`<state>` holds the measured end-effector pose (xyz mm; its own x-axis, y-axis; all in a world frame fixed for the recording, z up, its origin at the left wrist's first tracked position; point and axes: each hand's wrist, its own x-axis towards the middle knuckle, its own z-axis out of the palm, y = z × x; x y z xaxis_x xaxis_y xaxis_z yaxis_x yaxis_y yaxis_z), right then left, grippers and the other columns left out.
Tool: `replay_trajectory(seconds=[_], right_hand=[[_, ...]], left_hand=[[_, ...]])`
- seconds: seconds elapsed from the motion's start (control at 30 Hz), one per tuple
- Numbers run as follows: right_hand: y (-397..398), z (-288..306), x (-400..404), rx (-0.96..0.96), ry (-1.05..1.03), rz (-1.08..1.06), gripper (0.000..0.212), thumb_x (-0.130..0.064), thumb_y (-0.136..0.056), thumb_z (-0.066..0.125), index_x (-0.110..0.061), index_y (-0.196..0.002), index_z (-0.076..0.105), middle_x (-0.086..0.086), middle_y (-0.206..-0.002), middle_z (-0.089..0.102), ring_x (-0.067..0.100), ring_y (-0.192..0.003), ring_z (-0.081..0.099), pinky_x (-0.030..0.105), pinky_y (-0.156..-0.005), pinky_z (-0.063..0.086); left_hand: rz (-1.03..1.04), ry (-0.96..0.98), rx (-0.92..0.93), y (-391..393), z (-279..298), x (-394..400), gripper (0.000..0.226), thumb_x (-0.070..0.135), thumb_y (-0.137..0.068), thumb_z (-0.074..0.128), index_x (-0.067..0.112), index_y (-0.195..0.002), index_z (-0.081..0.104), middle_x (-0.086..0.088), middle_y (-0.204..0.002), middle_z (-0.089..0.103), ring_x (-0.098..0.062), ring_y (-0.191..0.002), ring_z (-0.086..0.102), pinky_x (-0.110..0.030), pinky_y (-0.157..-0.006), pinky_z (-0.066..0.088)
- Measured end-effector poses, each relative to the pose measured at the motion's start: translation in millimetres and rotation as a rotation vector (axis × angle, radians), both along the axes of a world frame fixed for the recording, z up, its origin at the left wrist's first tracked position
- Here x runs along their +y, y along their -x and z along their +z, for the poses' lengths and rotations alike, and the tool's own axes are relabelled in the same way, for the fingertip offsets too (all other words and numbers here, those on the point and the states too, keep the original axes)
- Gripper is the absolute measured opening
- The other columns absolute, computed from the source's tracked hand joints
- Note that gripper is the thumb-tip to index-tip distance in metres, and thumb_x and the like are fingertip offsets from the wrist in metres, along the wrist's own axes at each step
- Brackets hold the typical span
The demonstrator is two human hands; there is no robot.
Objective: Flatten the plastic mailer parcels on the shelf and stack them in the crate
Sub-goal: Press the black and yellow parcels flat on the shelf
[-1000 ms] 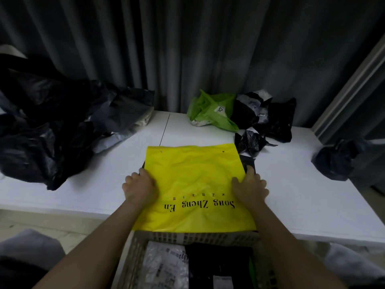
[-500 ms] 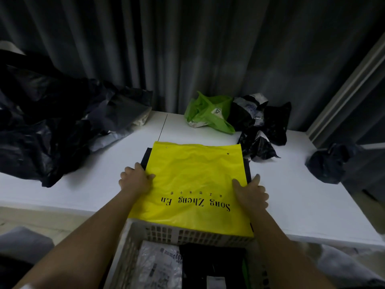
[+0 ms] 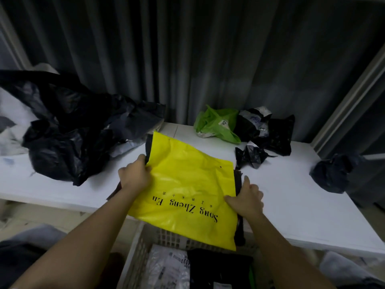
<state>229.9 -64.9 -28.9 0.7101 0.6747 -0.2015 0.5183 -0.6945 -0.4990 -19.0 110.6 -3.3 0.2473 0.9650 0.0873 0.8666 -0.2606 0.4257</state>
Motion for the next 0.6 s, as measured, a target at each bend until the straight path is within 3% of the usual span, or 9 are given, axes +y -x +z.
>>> replay_trajectory(seconds=[0.17, 0.3, 0.4, 0.43, 0.5, 0.53, 0.6], right_hand=[[19.5, 52.2, 18.2, -0.128, -0.22, 0.177, 0.089, -0.049, -0.084, 0.064, -0.024, -0.152, 0.012, 0.008, -0.155, 0.015, 0.031, -0.141, 0.014, 0.046, -0.112, 0.023], [29.7, 102.2, 23.8, -0.132, -0.421, 0.248, 0.108, -0.062, -0.072, 0.069, -0.029, -0.152, 0.005, 0.002, -0.16, 0.006, 0.023, -0.147, 0.004, 0.044, -0.118, 0.012], [31.1, 134.0, 18.0, -0.012, -0.475, 0.293, 0.115, -0.06, -0.065, 0.077, -0.03, -0.152, 0.009, 0.001, -0.158, 0.02, 0.023, -0.144, 0.02, 0.046, -0.116, 0.023], [31.9, 142.0, 13.5, 0.108, -0.488, 0.315, 0.108, -0.056, -0.063, 0.081, -0.028, -0.15, 0.022, 0.002, -0.152, 0.035, 0.023, -0.137, 0.035, 0.044, -0.11, 0.034], [39.0, 148.0, 2.5, 0.315, -0.487, 0.381, 0.066, -0.037, -0.071, 0.082, -0.021, -0.129, 0.054, 0.004, -0.129, 0.06, 0.018, -0.111, 0.06, 0.031, -0.09, 0.051], [45.8, 147.8, -4.8, 0.363, -0.471, 0.402, 0.043, -0.026, -0.077, 0.079, -0.02, -0.115, 0.062, 0.006, -0.12, 0.065, 0.015, -0.099, 0.063, 0.027, -0.082, 0.052], [56.0, 140.3, -16.4, 0.381, -0.485, 0.378, 0.021, -0.018, -0.083, 0.073, -0.02, -0.103, 0.066, 0.009, -0.111, 0.069, 0.018, -0.092, 0.064, 0.032, -0.082, 0.052]], left_hand=[[-0.141, -0.276, -0.139, 8.0, 50.8, -10.8, 0.018, 0.02, -0.096, 0.05, 0.01, -0.111, 0.047, -0.009, -0.087, 0.056, -0.032, -0.102, 0.052, -0.038, -0.092, 0.024], [-0.258, -0.394, -0.231, 12.9, 94.6, -21.1, 0.018, 0.019, -0.094, 0.052, 0.011, -0.11, 0.051, -0.002, -0.086, 0.045, -0.027, -0.102, 0.047, -0.035, -0.096, 0.018], [-0.376, -0.459, -0.249, 16.5, 119.9, -31.2, 0.022, 0.017, -0.087, 0.05, 0.016, -0.108, 0.053, 0.001, -0.085, 0.047, -0.025, -0.1, 0.049, -0.024, -0.089, 0.014], [-0.404, -0.452, -0.247, 17.0, 126.8, -35.3, 0.025, 0.017, -0.082, 0.047, 0.018, -0.106, 0.053, 0.001, -0.084, 0.048, -0.023, -0.098, 0.05, -0.021, -0.087, 0.012], [-0.446, -0.421, -0.244, 17.4, 138.4, -46.1, 0.035, 0.019, -0.074, 0.039, 0.021, -0.106, 0.054, 0.002, -0.084, 0.05, -0.02, -0.097, 0.05, -0.019, -0.087, 0.012], [-0.457, -0.414, -0.243, 17.8, 142.1, -52.5, 0.036, 0.018, -0.074, 0.039, 0.021, -0.106, 0.055, 0.002, -0.085, 0.051, -0.02, -0.097, 0.05, -0.02, -0.09, 0.012], [-0.449, -0.455, -0.229, 17.4, 140.8, -59.5, 0.026, 0.016, -0.082, 0.047, 0.021, -0.106, 0.056, 0.003, -0.088, 0.052, -0.02, -0.103, 0.05, -0.028, -0.102, 0.012]])
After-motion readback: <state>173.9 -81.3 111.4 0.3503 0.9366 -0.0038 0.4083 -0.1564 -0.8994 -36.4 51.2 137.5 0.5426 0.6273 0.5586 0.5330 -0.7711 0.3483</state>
